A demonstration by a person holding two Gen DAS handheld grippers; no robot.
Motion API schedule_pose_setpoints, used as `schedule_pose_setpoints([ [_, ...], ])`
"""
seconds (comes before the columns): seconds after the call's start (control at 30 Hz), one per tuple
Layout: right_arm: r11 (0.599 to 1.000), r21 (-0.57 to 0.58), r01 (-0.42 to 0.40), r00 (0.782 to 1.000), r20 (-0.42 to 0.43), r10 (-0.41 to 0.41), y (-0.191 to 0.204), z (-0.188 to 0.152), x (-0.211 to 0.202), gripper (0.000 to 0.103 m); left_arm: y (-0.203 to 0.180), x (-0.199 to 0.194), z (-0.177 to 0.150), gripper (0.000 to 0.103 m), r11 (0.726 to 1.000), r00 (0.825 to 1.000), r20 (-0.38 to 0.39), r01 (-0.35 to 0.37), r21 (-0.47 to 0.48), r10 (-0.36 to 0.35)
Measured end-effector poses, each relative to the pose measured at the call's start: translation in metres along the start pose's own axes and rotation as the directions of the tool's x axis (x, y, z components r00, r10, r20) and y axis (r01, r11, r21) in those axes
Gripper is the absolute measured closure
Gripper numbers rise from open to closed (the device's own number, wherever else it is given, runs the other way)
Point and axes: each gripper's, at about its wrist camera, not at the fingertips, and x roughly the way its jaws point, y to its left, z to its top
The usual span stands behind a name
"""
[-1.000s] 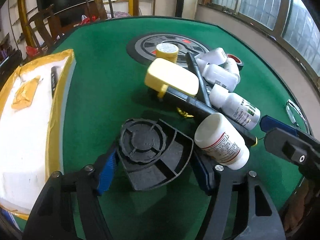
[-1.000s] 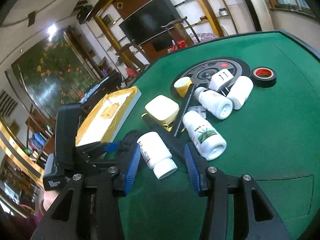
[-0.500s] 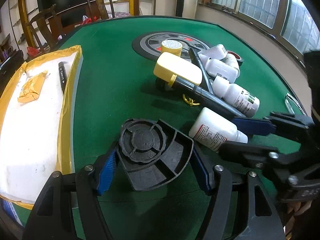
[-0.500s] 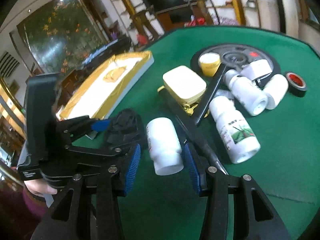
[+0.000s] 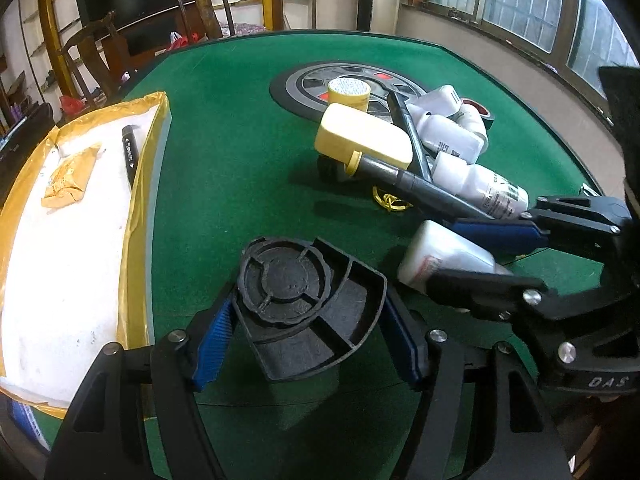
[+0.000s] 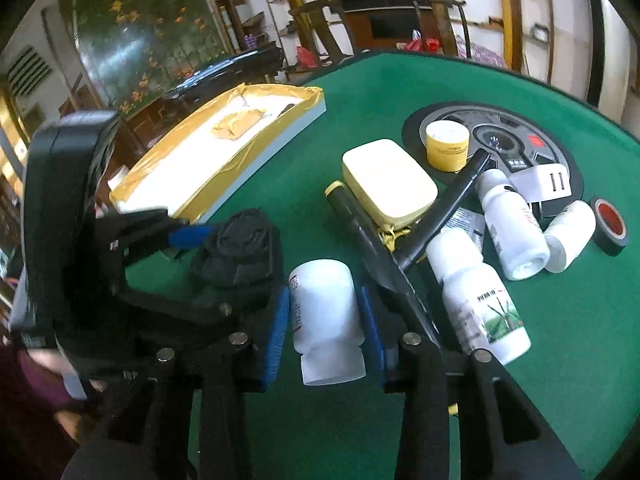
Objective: Organize rigid objects
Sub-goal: 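Grasp the black plastic holder with the left gripper while the right gripper grasps a white pill bottle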
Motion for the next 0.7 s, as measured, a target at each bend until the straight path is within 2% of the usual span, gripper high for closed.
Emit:
schedule_pose_setpoints([
  [0.2,0.997,0.052,-0.060,0.997,-0.044,0.063,-0.012,-0.004,0.006,0.071,0.002,0.001,0.002,0.035,1.000,1.000,0.000,0.000,0.000,0.000],
  [0.37,0.991,0.096,-0.093,0.995,-0.034,0.096,-0.013,-0.004,0.005,0.071,0.002,0.001,0.002,0.036,1.000,1.000,0.002,0.003,0.001,-0.003],
  [0.47,0.984,0.116,-0.136,0.991,0.000,0.137,-0.014,-0.004,0.003,0.071,0.004,0.001,0.002,0.036,1.000,0.999,0.010,0.030,-0.003,-0.030],
  [0.7,0.982,0.133,-0.135,0.987,0.100,0.122,-0.017,-0.001,-0.011,0.071,0.003,-0.005,-0.001,0.036,0.999,0.998,0.041,0.045,0.000,-0.045],
])
